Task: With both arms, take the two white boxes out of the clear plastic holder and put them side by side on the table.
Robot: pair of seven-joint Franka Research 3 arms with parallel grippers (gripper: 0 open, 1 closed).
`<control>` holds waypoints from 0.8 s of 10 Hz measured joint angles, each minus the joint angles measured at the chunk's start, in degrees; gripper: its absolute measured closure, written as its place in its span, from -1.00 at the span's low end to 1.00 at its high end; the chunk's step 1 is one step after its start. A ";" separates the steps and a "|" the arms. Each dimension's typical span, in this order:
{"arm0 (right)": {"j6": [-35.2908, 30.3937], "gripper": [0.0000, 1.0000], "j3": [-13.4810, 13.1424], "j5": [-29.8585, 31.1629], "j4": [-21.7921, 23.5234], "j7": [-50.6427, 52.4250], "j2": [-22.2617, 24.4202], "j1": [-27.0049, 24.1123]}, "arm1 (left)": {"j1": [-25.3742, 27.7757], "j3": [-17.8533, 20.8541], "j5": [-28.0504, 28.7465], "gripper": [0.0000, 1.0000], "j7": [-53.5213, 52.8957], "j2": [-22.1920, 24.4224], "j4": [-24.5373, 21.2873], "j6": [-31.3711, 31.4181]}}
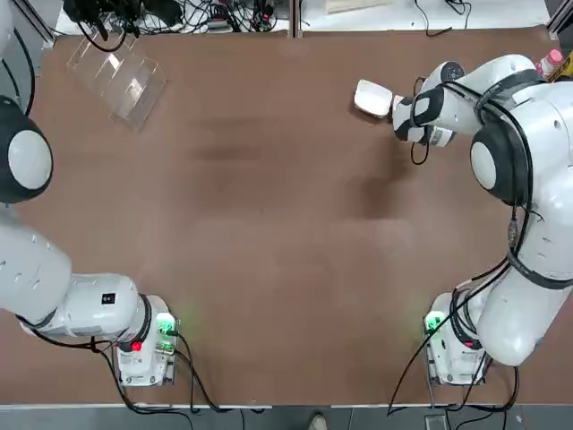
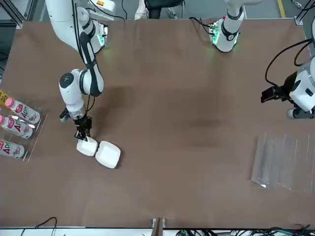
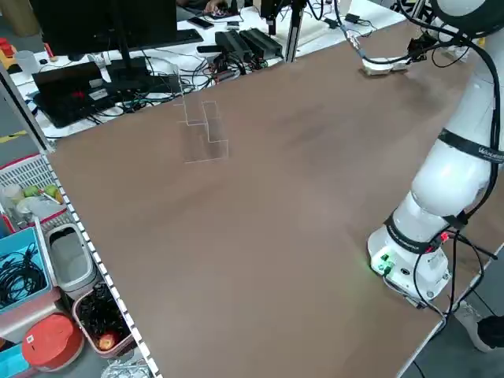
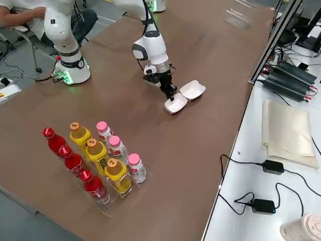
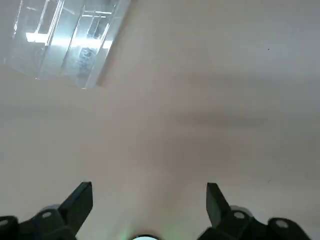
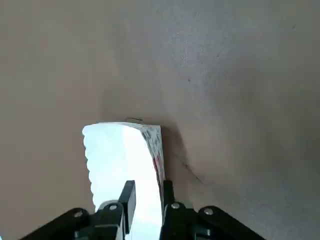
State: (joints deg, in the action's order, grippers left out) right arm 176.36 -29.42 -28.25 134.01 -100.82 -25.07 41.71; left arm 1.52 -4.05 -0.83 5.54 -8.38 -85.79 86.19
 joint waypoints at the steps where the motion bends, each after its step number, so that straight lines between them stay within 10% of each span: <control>1: 0.01 0.31 0.00 0.00 -0.10 0.00 0.01 0.19 | 0.00 0.00 0.00 -1.00 0.00 0.00 0.06 0.00; 8: -13.02 0.12 -0.66 0.04 -0.35 7.74 7.84 3.76 | 0.01 0.12 0.00 -1.00 -4.36 0.06 1.22 0.01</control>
State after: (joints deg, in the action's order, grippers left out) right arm 163.35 -30.08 -28.20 133.66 -93.08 -17.23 45.48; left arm 1.54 -3.93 -0.83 1.18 -8.32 -84.57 86.20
